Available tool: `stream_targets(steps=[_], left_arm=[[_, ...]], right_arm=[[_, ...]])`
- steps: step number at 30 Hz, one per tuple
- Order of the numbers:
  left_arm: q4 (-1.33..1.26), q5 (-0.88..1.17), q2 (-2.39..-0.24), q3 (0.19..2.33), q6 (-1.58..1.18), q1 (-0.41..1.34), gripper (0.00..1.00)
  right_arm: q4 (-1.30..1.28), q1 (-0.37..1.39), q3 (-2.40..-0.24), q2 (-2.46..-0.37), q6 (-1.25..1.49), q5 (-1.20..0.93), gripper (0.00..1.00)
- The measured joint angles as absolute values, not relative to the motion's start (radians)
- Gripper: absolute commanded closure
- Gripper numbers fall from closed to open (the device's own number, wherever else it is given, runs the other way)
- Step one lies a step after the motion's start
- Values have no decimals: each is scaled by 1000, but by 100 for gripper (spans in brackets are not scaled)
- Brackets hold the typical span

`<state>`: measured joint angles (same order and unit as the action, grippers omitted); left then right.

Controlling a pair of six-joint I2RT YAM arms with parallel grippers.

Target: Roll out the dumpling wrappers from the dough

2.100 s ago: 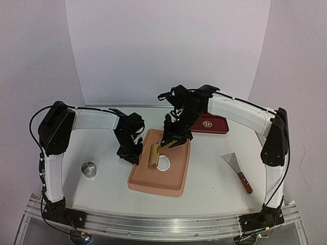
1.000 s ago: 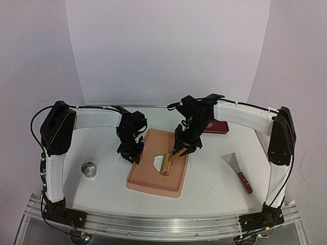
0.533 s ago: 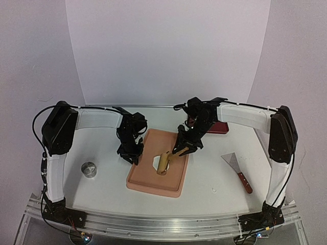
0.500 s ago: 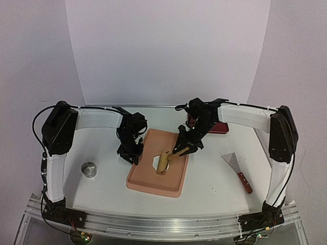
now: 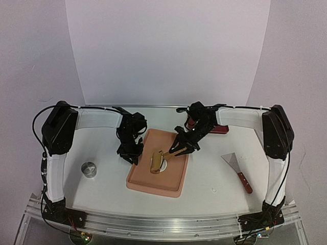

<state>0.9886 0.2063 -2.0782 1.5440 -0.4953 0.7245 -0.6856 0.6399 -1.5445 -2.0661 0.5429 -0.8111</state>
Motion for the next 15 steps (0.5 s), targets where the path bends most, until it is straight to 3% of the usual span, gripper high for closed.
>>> stream_targets(steps=[15], left_arm=[[998, 229, -2078, 1544, -480, 711, 85]], right_arm=[[-664, 641, -1564, -2096, 526, -837, 100]])
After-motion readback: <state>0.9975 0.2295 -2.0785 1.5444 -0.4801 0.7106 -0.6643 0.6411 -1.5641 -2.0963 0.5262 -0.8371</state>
